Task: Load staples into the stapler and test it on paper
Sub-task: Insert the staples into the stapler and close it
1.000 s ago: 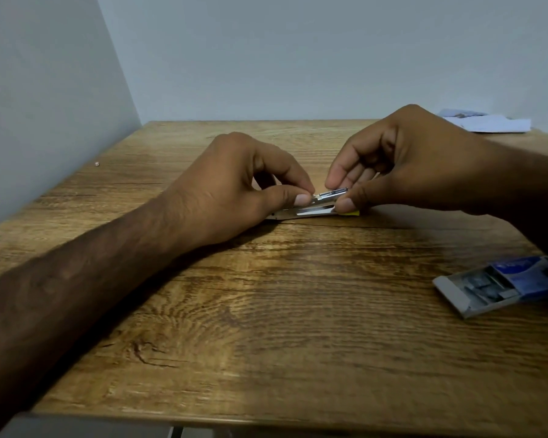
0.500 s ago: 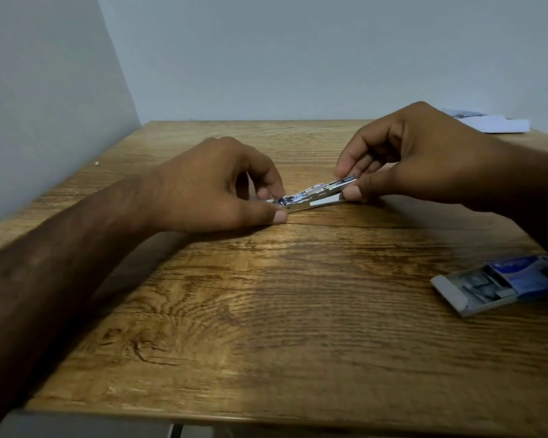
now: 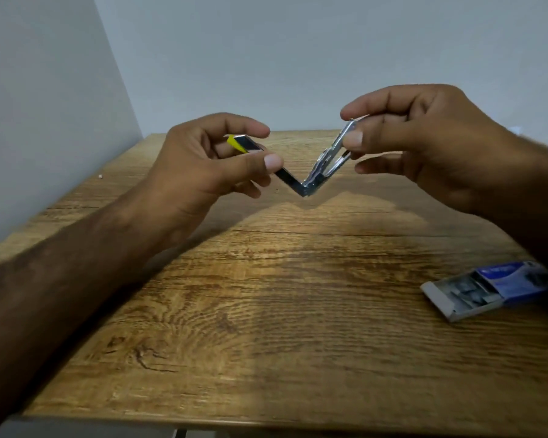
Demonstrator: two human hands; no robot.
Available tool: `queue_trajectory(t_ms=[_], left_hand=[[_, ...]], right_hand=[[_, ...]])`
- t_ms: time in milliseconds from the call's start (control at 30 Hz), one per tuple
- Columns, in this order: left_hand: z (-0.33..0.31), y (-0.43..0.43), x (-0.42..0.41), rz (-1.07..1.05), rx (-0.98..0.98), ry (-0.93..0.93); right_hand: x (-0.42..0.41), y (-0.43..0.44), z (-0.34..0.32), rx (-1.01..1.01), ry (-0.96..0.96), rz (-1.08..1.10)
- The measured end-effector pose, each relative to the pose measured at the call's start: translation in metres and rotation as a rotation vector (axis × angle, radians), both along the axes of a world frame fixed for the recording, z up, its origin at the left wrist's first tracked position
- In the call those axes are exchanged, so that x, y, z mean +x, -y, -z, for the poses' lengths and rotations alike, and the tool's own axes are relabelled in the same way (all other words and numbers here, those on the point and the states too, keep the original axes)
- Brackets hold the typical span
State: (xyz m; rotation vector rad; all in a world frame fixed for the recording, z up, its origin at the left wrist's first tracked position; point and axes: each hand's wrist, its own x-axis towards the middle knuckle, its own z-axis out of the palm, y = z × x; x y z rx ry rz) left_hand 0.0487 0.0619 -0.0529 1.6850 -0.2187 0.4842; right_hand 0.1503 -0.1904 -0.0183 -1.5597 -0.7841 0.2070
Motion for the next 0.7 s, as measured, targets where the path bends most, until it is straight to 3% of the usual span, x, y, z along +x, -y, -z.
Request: queue_trajectory(t_ms=[267, 700], left_hand=[[0.005, 0.023, -0.001, 0.181, 0.005, -0.125], [0.011, 0.035, -0.009, 0.181, 0.01, -0.123]], right_hand=[[-0.019, -0.017, 0.006, 0.016, 0.092, -0.109], [-0.027, -0.021, 0.009, -0.048, 0.161, -0.134]])
